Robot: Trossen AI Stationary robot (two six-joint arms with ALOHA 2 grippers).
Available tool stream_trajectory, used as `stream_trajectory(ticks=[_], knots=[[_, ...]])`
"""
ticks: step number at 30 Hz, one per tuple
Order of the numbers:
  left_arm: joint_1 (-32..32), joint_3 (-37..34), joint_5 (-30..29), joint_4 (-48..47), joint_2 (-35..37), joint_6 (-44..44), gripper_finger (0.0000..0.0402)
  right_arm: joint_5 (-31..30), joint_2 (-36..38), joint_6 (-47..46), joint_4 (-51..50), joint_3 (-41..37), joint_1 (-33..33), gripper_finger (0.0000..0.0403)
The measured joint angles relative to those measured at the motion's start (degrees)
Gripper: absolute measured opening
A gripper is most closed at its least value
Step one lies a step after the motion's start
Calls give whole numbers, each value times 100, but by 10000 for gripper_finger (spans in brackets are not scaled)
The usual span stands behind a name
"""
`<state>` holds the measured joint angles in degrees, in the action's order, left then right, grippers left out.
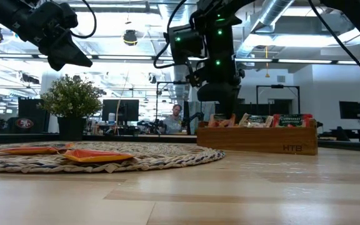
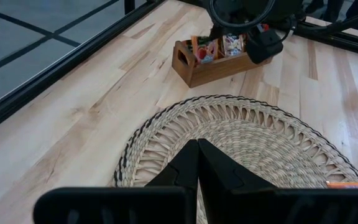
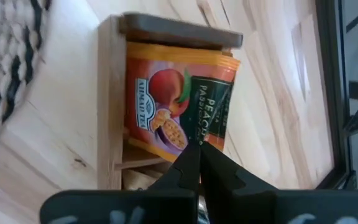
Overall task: Pick & Place Tea
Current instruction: Put the orange tea bag into the left section of the wooden organizer
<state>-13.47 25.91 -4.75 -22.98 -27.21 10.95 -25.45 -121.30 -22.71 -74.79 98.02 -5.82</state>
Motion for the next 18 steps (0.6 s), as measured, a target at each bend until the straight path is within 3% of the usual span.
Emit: stream_trajectory(ticks=[12,18], knots=[[2,0,0,0,-1,-1,0,2,0,178,73,0,-9,4],[2,0,0,37,-1,-25,0,153,0,215,73,0,-24,58]])
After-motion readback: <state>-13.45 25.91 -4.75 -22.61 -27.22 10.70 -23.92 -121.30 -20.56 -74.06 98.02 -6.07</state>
